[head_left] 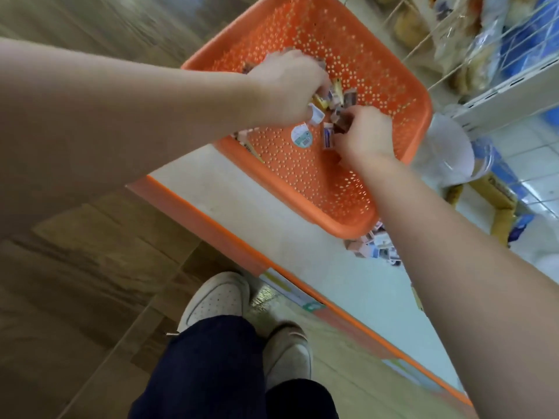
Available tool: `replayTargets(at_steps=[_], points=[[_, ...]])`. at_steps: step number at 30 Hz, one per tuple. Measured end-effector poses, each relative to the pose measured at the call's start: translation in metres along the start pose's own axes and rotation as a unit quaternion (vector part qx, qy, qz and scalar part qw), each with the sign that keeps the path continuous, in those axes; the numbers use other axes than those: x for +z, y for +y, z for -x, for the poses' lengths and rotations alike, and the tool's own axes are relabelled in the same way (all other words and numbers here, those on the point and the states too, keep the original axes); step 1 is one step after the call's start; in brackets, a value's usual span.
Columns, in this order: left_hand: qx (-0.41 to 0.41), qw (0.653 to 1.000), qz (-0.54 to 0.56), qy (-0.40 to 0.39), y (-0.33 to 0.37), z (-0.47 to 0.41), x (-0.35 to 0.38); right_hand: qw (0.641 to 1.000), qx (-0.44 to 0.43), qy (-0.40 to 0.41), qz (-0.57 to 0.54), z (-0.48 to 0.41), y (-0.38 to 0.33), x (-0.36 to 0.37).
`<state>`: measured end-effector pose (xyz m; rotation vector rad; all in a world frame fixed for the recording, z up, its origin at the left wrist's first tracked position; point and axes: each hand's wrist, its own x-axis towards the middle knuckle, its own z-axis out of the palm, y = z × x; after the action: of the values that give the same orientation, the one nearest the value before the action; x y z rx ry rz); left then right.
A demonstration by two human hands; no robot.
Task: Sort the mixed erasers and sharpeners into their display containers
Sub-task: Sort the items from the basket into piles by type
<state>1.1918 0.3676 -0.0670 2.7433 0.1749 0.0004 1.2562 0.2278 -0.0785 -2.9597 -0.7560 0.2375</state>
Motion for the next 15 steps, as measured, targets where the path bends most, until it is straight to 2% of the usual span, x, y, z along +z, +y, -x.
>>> replayTargets(at_steps=[5, 9, 15], points=[[0.017, 0.993, -0.085, -0.082, -0.003, -0.018, 0.018, 1.000, 0.015, 0.002, -0.006, -0.002, 0.001, 0.003], [-0.011, 0.993, -0.093, -0.071, -0.006, -0.018, 0.026, 0.999, 0.032, -0.002, -0.039, 0.004, -0.005, -0.003], [0.029, 0.996, -0.075, -0.045, -0.005, -0.023, 0.027, 0.999, 0.026, -0.034, 0.023, 0.004, -0.009, 0.004]])
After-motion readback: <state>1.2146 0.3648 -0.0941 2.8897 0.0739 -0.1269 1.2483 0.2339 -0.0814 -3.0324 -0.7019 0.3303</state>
